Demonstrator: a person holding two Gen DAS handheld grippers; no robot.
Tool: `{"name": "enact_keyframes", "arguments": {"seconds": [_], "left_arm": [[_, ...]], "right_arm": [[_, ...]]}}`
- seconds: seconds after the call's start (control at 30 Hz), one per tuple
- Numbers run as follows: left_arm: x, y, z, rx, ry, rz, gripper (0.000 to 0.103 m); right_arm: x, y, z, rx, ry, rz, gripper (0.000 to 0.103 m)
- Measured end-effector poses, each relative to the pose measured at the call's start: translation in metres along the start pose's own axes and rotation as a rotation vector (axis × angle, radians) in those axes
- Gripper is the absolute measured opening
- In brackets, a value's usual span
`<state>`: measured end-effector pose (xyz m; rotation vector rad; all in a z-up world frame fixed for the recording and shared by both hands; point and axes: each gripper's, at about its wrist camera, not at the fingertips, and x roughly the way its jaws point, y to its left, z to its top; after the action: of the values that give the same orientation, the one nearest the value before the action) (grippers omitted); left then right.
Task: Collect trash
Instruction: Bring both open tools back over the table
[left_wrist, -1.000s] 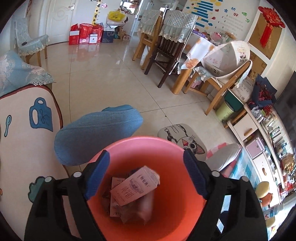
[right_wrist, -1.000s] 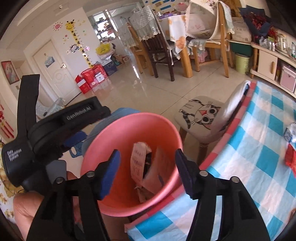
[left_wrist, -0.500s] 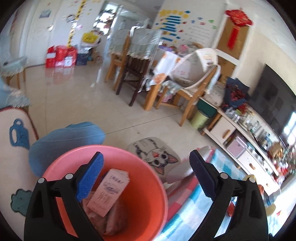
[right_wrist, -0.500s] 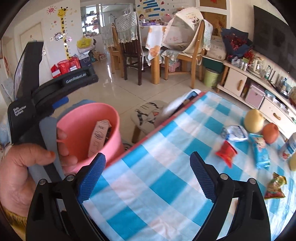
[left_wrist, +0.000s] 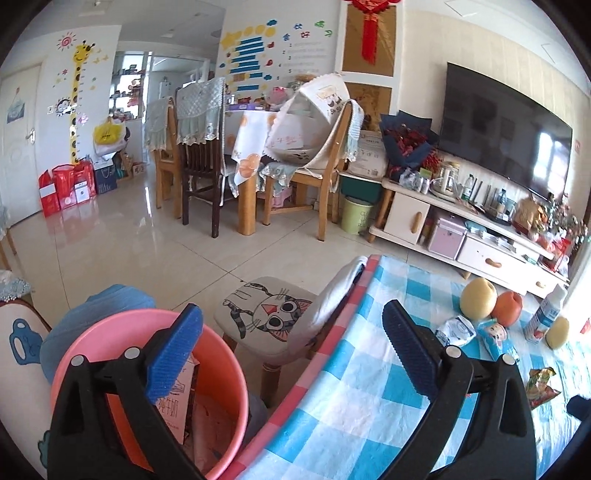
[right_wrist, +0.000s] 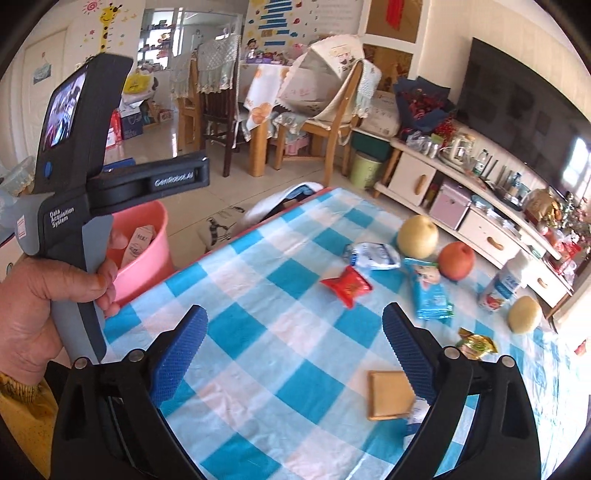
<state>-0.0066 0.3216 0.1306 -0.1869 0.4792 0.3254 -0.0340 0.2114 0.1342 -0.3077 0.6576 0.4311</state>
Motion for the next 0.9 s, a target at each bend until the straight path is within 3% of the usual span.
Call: {"name": "enact_keyframes", "arguments": {"seconds": [0.33,0.6,0.9], "left_arm": [[-0.007,-0.040,-0.011,0.110,-0.024,-0.068,0.099],[-0.011,-0.074,-0.024,0.214,-0.045,-0.063,0.099],[0.000,-0.110,-0.034,0.314,0.031,-0.148,0.099]], "right_arm": [[-0.025,-0.051,-0.012,0.100,-0.043,-0.044,0.095],[-0.042,-0.094,-0.026,0.193,-0.048,-0.074,0.095],[-0.059,-0.148,-0.036,0.302,-0.067,-0.124,0.096]]}}
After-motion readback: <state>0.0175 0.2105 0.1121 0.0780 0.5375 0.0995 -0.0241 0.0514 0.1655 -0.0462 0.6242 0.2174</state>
